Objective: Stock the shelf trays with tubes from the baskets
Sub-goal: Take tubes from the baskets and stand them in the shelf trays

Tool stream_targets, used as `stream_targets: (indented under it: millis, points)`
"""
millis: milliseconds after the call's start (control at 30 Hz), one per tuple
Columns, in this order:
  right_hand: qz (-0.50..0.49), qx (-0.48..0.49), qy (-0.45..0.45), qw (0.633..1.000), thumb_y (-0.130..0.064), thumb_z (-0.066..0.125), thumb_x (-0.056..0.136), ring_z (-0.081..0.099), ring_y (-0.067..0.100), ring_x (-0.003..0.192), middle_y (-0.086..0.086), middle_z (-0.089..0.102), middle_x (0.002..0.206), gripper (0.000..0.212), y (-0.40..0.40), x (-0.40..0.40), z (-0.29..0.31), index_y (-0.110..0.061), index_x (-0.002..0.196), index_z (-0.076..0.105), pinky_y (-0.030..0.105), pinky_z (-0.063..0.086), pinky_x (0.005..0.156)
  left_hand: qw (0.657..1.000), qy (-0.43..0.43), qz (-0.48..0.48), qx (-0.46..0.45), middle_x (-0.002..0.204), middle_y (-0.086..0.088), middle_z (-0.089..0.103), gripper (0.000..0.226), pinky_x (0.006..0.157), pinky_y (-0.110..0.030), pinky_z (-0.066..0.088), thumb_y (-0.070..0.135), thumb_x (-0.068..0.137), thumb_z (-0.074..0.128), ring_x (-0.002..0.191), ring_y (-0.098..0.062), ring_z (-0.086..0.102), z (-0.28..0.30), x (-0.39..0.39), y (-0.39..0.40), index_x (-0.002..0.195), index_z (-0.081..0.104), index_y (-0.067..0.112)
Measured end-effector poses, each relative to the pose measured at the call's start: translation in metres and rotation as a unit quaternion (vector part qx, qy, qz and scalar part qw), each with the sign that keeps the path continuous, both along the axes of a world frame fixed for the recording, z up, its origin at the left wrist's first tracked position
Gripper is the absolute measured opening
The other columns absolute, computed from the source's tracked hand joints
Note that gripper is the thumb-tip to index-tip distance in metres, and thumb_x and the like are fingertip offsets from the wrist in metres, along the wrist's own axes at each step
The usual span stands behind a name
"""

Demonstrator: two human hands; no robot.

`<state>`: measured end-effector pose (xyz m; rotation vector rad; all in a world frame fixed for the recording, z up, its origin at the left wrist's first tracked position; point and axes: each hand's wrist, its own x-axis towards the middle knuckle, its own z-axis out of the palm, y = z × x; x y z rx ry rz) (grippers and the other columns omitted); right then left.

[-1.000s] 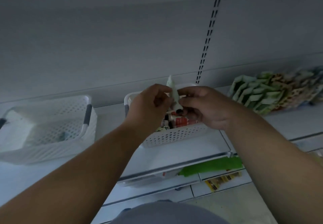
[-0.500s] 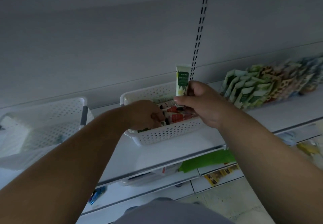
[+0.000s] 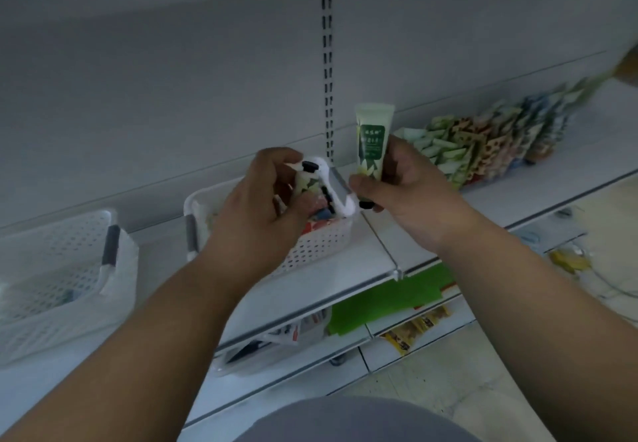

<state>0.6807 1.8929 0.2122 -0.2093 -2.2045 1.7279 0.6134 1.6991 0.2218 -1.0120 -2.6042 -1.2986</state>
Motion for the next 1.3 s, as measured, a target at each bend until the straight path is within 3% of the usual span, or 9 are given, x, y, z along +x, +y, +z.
stream_targets:
  millis: [100,233,367,500,667,767,867,1033,1300]
  points:
    - [-0.048,-0.015,0.006,0.999,-0.019,0.065,0.090,0.060,-0.001,0.067,-0.016,0.065,0.071,0.009,0.037,0.034,0.001,-0.019,0.097,0.060,0.021,0.049,0.057,0.998,-0.037,-0.048,0.014,0.093,0.018,0.057,0.045,0.066,-0.008,0.045,0.032,0.089,0.060,0.079,0.000,0.057,-0.001,0.023,0.041,0.128,0.045,0.047]
    - [-0.114,-0.013,0.009,0.993,-0.024,0.062,0.092,0.059,0.002,0.067,-0.016,0.064,0.070,0.004,0.107,0.091,0.003,-0.024,0.095,0.064,0.024,0.049,0.060,0.981,-0.140,-0.041,0.124,0.094,0.014,0.059,0.035,0.070,-0.040,0.054,0.028,0.084,0.066,0.072,-0.018,0.063,-0.015,0.061,0.121,0.105,0.050,0.050]
    - [-0.179,0.015,-0.024,0.983,-0.027,0.067,0.089,0.063,0.007,0.074,-0.009,0.068,0.079,0.012,0.191,0.146,0.003,-0.021,0.099,0.068,0.030,0.054,0.072,0.892,-0.345,-0.013,0.292,0.106,-0.006,0.055,0.034,0.067,-0.032,0.054,-0.002,0.086,0.062,0.080,-0.024,0.071,-0.032,0.109,0.219,0.103,0.052,0.026]
    - [-0.205,0.019,-0.034,0.978,-0.019,0.069,0.087,0.066,0.007,0.085,-0.008,0.069,0.091,0.027,0.261,0.174,0.006,-0.023,0.113,0.060,0.029,0.055,0.076,0.820,-0.479,-0.046,0.308,0.098,-0.010,0.065,0.030,0.074,-0.027,0.053,-0.008,0.087,0.058,0.081,-0.019,0.065,-0.043,0.145,0.299,0.108,0.060,0.013]
    - [-0.198,-0.018,-0.031,0.980,-0.019,0.069,0.088,0.069,0.019,0.084,-0.002,0.071,0.087,0.018,0.316,0.162,-0.005,-0.021,0.105,0.063,0.037,0.059,0.074,0.837,-0.471,-0.055,0.274,0.090,-0.002,0.063,0.032,0.078,-0.031,0.052,0.000,0.090,0.059,0.079,-0.015,0.061,-0.062,0.142,0.356,0.117,0.060,0.017]
    - [-0.230,-0.011,-0.019,0.973,-0.024,0.064,0.091,0.067,0.012,0.072,-0.002,0.072,0.085,0.010,0.342,0.152,-0.010,-0.022,0.101,0.065,0.027,0.056,0.066,0.857,-0.448,-0.066,0.247,0.091,-0.001,0.062,0.033,0.074,-0.034,0.052,0.004,0.093,0.058,0.080,-0.017,0.062,-0.068,0.127,0.384,0.106,0.057,0.034]
    - [-0.256,0.006,-0.042,0.966,-0.025,0.064,0.092,0.064,0.014,0.070,0.000,0.071,0.086,0.013,0.374,0.149,-0.016,-0.023,0.104,0.065,0.025,0.054,0.064,0.859,-0.450,-0.064,0.234,0.093,-0.004,0.061,0.027,0.070,-0.031,0.051,0.007,0.095,0.055,0.078,-0.017,0.061,-0.073,0.116,0.420,0.113,0.054,0.027]
    - [-0.260,0.117,-0.046,0.957,-0.023,0.071,0.086,0.060,0.008,0.065,0.000,0.067,0.077,0.011,0.445,0.132,-0.017,-0.020,0.093,0.063,0.023,0.051,0.063,0.886,-0.423,-0.028,0.190,0.090,-0.004,0.065,0.009,0.076,-0.032,0.055,0.014,0.097,0.053,0.084,-0.019,0.064,-0.086,0.114,0.468,0.102,0.059,0.019]
    - [-0.071,0.328,-0.041,0.941,-0.031,0.054,0.097,0.056,0.013,0.074,-0.001,0.063,0.083,0.010,0.534,0.056,-0.036,-0.025,0.094,0.062,0.012,0.035,0.056,0.915,-0.339,0.113,0.184,0.102,0.015,0.069,0.024,0.091,-0.046,0.049,0.024,0.091,0.064,0.098,-0.012,0.062,-0.112,0.115,0.529,0.106,0.064,0.043]
